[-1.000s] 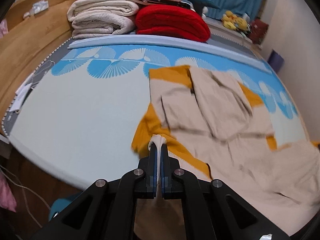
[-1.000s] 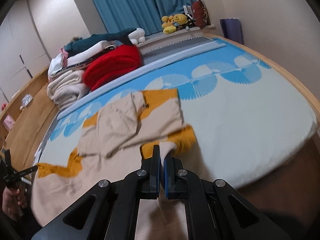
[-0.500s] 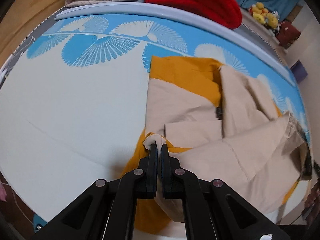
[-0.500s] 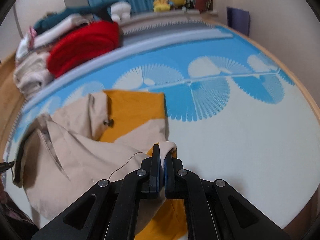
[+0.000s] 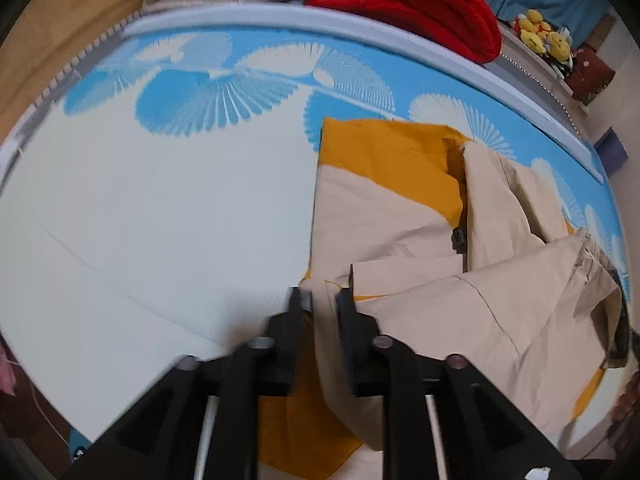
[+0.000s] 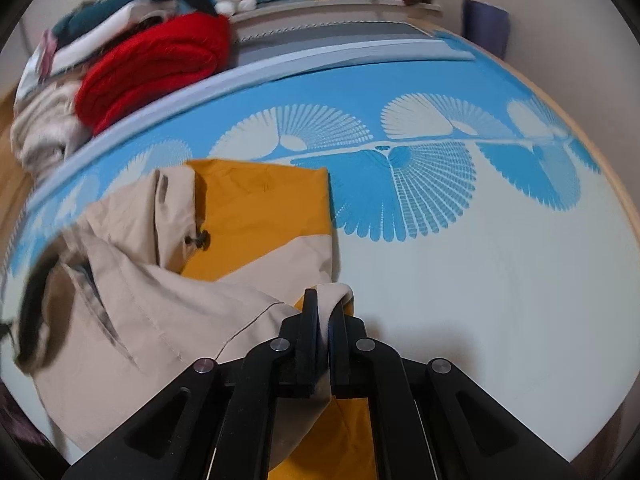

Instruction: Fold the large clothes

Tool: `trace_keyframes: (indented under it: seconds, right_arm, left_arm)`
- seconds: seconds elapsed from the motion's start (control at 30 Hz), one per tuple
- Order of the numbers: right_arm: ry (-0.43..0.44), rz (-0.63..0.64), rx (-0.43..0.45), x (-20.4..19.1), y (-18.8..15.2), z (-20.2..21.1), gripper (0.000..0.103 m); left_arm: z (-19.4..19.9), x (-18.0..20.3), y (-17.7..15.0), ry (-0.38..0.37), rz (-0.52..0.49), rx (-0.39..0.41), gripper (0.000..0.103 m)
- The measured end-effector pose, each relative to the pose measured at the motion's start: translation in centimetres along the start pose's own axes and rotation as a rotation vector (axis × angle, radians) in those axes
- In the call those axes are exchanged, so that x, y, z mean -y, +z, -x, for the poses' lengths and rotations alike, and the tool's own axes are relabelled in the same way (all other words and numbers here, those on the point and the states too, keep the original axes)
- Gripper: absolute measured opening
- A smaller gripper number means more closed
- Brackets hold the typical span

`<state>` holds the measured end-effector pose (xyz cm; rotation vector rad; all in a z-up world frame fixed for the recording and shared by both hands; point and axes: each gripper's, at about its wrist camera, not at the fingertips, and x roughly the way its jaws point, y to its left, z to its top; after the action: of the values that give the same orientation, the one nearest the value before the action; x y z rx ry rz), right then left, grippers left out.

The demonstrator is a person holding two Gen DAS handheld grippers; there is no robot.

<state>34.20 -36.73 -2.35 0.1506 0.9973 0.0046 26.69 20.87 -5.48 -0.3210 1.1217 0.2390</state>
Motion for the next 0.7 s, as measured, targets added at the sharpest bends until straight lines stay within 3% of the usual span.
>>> trace_keyframes:
  seconds: [0.03, 0.2, 0.33, 0.47, 0.53, 0.6, 0.7]
  right_arm:
    - [0.012, -0.018, 0.009, 0.3, -0.2, 0.4, 0.008]
    - [0.031, -0.033, 0.067, 0.6, -0.8, 2.8, 0.013]
    - [0.059, -0.029, 0.080, 0.5, -0.7, 3.9, 0.019]
    - [0.108, -0.109, 0.054, 1.7, -0.4, 3.7, 0.025]
    - [0.134, -0.163, 0.058, 2.5, -0.2, 3.7, 0.032]
    - [0.156, -0.225, 0.080, 3.5, 0.0, 4.0, 0.052]
    - [0.242, -0.314, 0.106, 5.1, 0.4, 4.3, 0.055]
  left_arm:
    - [0.8, -0.1, -0.2, 0.012, 0.008, 0.032, 0.032]
    - [2.4, -2.3, -0.3, 0.018, 0.081, 0.097, 0.032]
    - [2.0, -3.6, -0.4, -0.018, 0.123, 0.072, 0.033]
    - [1.7, -4.6, -0.6, -0.046, 0.158, 0.046, 0.033]
    - [1.6, -5.2, -0.6, -0.062, 0.179, 0.033, 0.033]
    - [1.3, -5.7, -0.5, -0.077, 0.198, 0.023, 0.033]
    - [0.9, -5.9, -0.5, -0.109, 0.201, -0.006, 0.033]
